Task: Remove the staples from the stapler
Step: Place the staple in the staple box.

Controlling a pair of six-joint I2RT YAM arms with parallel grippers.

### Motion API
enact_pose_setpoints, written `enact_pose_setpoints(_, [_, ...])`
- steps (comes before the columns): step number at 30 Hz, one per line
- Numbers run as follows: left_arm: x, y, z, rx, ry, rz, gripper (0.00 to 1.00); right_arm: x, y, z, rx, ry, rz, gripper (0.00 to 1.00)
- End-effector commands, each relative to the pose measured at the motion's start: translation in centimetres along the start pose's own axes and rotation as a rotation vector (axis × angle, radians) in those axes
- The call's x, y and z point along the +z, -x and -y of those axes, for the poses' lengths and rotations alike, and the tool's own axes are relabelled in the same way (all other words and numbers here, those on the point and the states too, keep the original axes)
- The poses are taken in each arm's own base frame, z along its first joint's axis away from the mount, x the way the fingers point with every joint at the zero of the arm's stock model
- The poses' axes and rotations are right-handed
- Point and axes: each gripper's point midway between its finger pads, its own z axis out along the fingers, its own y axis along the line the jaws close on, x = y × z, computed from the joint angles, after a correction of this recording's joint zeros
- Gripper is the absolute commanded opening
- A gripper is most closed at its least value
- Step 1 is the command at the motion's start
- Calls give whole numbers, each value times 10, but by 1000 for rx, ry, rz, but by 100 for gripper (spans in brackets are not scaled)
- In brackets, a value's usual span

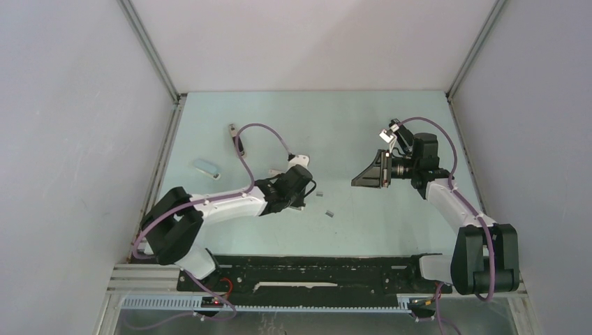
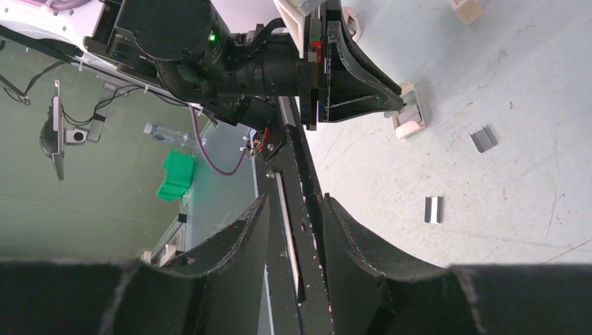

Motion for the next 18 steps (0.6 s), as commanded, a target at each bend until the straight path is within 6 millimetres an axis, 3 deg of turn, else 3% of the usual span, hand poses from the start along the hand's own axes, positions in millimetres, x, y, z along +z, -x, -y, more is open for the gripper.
enact_pose_setpoints(1, [3, 26, 7, 6, 14, 70, 12, -4, 15, -8, -81, -3, 22, 43])
enact_pose_setpoints(18, [14, 18, -12, -7, 76, 62, 12, -4, 15, -7, -76, -1, 22, 43])
